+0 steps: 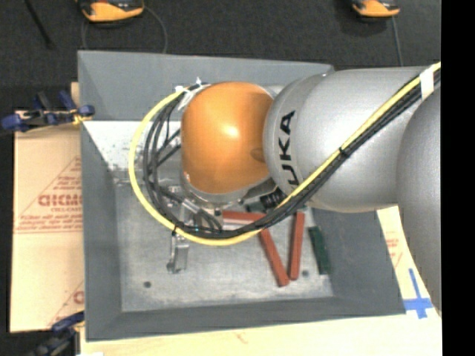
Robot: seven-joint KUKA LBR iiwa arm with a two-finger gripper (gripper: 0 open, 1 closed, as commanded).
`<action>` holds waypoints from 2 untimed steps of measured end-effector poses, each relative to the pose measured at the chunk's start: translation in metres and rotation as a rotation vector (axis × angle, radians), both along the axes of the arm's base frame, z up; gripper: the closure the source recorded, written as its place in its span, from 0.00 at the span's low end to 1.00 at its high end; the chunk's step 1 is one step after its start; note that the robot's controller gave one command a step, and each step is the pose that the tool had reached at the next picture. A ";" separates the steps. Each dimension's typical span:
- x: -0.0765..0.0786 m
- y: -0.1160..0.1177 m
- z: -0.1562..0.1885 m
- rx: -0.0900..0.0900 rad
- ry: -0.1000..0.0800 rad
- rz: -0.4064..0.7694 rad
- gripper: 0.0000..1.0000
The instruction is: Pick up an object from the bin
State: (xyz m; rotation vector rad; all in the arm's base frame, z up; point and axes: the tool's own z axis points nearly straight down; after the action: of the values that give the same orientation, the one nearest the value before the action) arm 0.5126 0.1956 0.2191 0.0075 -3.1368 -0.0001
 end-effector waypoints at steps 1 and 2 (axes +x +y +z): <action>0.011 0.003 0.034 0.002 -0.011 0.290 0.00; 0.108 -0.055 -0.030 -0.001 -0.008 0.235 0.00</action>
Offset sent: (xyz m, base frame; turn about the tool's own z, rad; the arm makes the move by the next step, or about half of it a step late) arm 0.0091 0.0036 0.0323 -0.2911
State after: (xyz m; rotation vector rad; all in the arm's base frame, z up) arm 0.6203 0.1403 0.1892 0.3756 -3.1224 0.0024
